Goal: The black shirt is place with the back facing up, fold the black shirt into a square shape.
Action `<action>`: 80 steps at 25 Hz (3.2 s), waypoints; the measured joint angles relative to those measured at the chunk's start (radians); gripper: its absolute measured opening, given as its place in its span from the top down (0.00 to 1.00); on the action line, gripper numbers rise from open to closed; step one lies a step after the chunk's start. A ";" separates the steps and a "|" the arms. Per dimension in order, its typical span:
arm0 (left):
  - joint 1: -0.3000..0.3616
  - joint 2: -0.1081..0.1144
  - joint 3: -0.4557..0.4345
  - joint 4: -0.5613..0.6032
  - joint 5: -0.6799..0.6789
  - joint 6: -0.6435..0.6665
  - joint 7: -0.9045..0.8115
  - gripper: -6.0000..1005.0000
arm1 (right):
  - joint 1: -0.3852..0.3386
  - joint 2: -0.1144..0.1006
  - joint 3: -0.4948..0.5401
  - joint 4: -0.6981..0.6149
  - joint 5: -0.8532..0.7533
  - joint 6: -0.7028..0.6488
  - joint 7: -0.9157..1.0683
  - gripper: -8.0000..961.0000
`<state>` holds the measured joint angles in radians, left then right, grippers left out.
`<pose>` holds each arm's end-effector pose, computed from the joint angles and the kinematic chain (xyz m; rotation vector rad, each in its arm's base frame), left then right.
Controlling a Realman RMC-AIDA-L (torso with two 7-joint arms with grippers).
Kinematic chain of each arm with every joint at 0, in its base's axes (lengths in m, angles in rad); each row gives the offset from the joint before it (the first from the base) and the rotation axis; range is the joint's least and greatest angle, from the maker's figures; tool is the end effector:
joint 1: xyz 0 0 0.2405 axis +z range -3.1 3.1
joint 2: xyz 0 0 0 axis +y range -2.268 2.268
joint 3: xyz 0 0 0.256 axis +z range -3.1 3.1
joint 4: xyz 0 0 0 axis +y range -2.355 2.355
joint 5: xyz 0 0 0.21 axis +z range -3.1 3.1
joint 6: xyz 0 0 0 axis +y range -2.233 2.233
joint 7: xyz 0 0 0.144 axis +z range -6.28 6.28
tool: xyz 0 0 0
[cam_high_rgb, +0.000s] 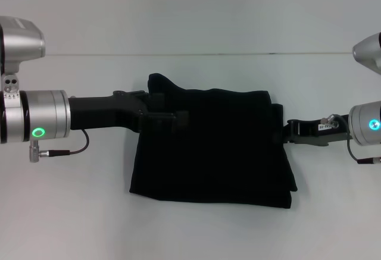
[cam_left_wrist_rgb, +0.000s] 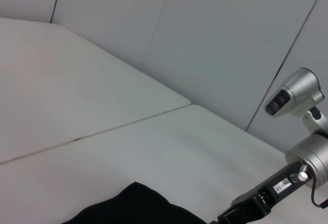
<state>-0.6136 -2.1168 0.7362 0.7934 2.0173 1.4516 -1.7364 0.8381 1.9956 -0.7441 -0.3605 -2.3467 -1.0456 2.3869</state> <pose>-0.2206 0.3696 0.0031 -2.6511 -0.8639 -0.6817 0.2651 0.4105 -0.0294 -2.1742 1.7324 0.2455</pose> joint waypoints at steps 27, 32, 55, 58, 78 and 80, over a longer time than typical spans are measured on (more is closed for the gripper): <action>0.009 -0.005 -0.002 -0.005 -0.007 -0.012 0.000 0.08 | 0.017 -0.014 -0.006 -0.008 -0.001 0.013 -0.010 0.95; 0.009 -0.005 -0.002 -0.005 -0.008 -0.019 0.000 0.08 | 0.001 -0.018 0.000 -0.013 0.001 0.005 -0.017 0.92; -0.003 -0.002 -0.002 -0.019 -0.007 -0.023 -0.006 0.08 | -0.024 -0.003 0.000 -0.013 0.013 0.008 -0.017 0.42; -0.003 -0.002 -0.002 -0.019 -0.005 -0.026 -0.006 0.08 | -0.023 0.003 -0.004 -0.010 0.011 0.019 -0.013 0.41; -0.001 0.000 -0.001 -0.019 -0.002 -0.033 -0.007 0.08 | -0.014 0.015 -0.017 -0.001 0.010 0.035 -0.012 0.47; -0.001 0.000 -0.002 -0.019 -0.003 -0.033 -0.007 0.08 | -0.013 0.015 -0.017 -0.001 0.010 0.030 -0.012 0.51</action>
<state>-0.6151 -2.1168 0.7347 0.7747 2.0144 1.4189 -1.7434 0.8250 2.0110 -0.7609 -0.3615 -2.3363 -1.0155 2.3744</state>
